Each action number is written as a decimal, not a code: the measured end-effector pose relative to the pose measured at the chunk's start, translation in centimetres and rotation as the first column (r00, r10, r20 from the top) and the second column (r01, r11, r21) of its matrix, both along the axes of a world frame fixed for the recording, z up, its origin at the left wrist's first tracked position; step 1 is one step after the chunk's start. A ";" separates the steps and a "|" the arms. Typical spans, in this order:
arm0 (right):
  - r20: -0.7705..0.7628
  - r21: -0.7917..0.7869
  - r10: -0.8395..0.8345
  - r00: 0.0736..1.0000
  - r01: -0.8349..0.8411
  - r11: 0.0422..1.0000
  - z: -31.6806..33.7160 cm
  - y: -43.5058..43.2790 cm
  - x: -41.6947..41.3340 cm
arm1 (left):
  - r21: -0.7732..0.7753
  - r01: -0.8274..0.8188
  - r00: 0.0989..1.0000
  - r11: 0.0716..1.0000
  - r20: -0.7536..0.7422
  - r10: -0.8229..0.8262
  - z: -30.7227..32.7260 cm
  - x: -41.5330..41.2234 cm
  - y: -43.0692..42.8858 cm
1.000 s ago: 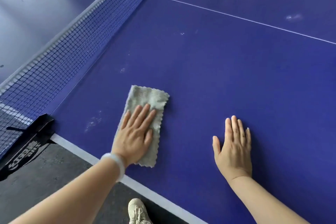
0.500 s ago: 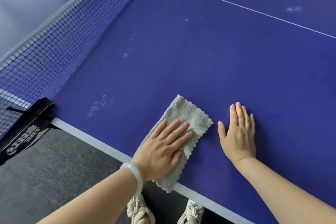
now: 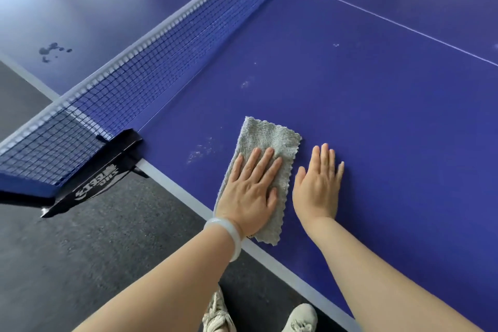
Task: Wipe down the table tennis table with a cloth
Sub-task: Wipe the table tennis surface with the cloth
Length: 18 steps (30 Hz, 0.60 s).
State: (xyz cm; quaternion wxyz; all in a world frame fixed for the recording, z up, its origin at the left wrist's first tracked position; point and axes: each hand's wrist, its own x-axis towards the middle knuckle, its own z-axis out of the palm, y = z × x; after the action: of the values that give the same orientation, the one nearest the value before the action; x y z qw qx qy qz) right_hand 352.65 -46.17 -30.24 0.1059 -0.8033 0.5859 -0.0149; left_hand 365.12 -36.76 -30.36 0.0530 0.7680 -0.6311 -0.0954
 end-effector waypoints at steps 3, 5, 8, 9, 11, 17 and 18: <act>0.067 -0.046 -0.065 0.996 0.068 0.997 -0.7 0.3 0.5 | -0.032 -0.032 0.999 0.999 -0.024 0.031 -0.2 -0.6 1.0; 0.082 -0.078 -0.046 0.996 0.052 0.996 -1.1 0.3 0.2 | -0.067 0.071 0.997 0.995 -0.037 -0.074 -0.7 -0.5 3.0; 0.063 -0.090 -0.058 0.996 0.064 0.994 -1.3 0.2 0.3 | -0.083 0.266 0.964 0.960 0.005 -0.267 -1.4 4.0 5.0; 0.054 -0.091 -0.069 0.996 0.074 0.993 -1.3 0.3 0.4 | -0.072 0.242 0.970 0.968 0.025 -0.240 -1.4 6.3 4.8; 0.029 -0.096 -0.082 0.996 0.085 0.992 -1.1 0.5 0.5 | -0.043 0.070 0.995 0.997 0.075 -0.066 -1.2 11.0 3.5; -0.019 -0.098 -0.074 0.997 0.071 0.993 -0.8 0.5 0.7 | -0.021 -0.283 0.958 0.959 0.048 0.283 -0.7 11.1 -0.3; -0.024 -0.102 -0.074 0.997 0.071 0.992 -0.7 0.5 0.7 | -0.039 -0.226 0.973 0.973 0.031 0.228 -0.7 8.8 -0.2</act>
State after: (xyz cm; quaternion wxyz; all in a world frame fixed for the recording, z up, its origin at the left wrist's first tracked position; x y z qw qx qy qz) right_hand 353.31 -45.65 -30.99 0.0564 -0.7860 0.6146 -0.0373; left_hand 373.92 -36.94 -31.06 0.0659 0.8356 -0.5416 -0.0639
